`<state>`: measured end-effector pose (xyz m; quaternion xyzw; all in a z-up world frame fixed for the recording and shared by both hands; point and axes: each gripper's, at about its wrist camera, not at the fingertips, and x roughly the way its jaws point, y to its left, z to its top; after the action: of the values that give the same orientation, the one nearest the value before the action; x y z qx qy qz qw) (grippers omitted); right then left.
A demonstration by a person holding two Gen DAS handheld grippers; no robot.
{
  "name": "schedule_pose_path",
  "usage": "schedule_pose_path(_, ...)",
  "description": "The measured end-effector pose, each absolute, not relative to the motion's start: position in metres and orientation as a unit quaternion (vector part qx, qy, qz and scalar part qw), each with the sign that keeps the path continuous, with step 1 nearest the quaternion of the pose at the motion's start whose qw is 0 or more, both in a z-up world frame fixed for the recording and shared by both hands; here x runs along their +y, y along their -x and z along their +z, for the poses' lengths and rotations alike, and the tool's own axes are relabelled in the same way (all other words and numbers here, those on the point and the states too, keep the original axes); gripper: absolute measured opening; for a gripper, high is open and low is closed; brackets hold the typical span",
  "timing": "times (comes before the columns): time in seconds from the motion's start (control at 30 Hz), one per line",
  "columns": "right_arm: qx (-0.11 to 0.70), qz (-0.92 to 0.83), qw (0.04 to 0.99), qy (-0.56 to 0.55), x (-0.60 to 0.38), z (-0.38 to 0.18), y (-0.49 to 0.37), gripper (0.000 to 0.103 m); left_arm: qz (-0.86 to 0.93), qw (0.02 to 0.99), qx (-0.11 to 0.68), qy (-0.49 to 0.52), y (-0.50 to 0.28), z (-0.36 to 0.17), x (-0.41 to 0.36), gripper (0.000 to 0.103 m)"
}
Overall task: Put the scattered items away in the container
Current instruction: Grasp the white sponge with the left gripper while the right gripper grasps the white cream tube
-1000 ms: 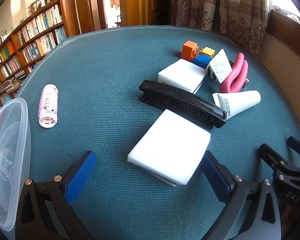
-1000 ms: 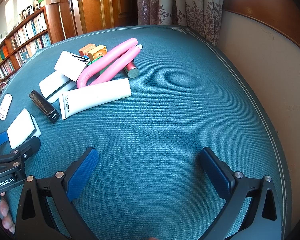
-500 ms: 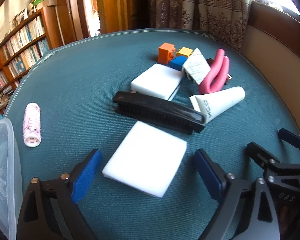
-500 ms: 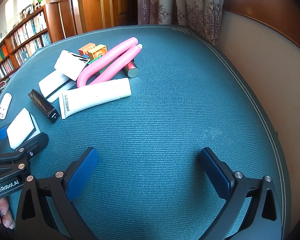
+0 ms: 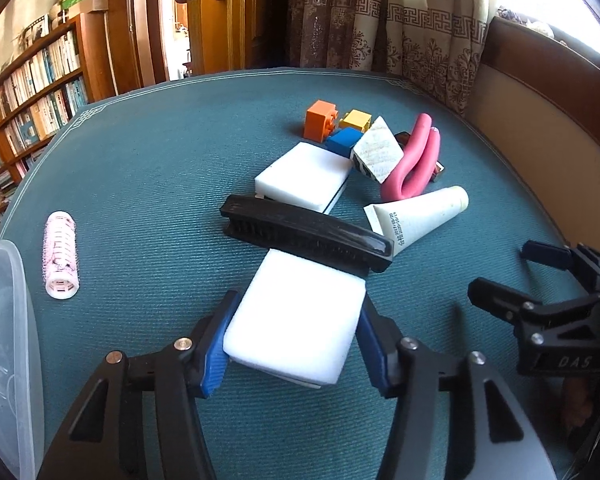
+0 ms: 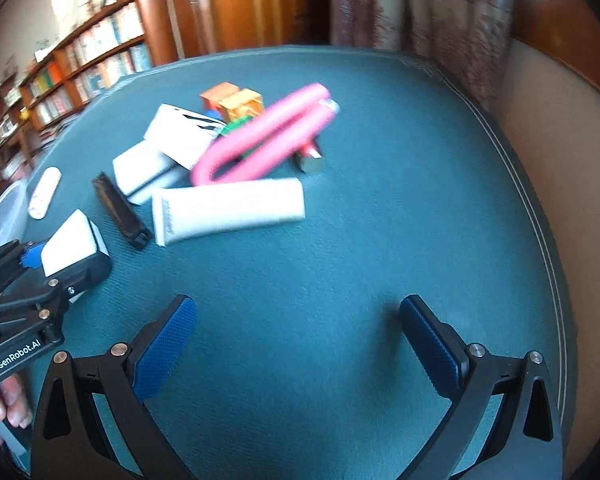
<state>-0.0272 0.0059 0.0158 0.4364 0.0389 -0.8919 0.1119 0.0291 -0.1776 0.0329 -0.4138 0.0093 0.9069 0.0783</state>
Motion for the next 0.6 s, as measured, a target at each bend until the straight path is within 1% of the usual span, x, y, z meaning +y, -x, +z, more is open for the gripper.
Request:
schedule_pose_path(0.13,0.107,-0.896,0.156,-0.401,-0.014,0.023,0.031,0.103,0.91,0.073,0.014,0.408,-0.032,0.039,-0.181,0.06)
schedule_pose_path(0.3,0.168,-0.886,0.215,-0.374,-0.028,0.027,0.044,0.103,0.911,0.064,0.014,0.408,-0.032,0.043,-0.188,0.06)
schedule_pose_path(0.53,0.198,-0.866,0.278,-0.365,-0.044,0.024,0.055,0.103,0.906,0.054,0.013,0.419,-0.032,0.039,-0.194,0.06)
schedule_pose_path(0.57,0.195,-0.861,0.289,-0.371,-0.044,0.022,0.057,0.101,0.905,0.053,0.013,0.421,-0.032,0.037,-0.195,0.061)
schedule_pose_path(0.6,0.19,-0.854,0.301,-0.38,-0.043,0.02,0.064,0.096,0.905,0.052,0.013,0.423,-0.031,0.037,-0.194,0.061)
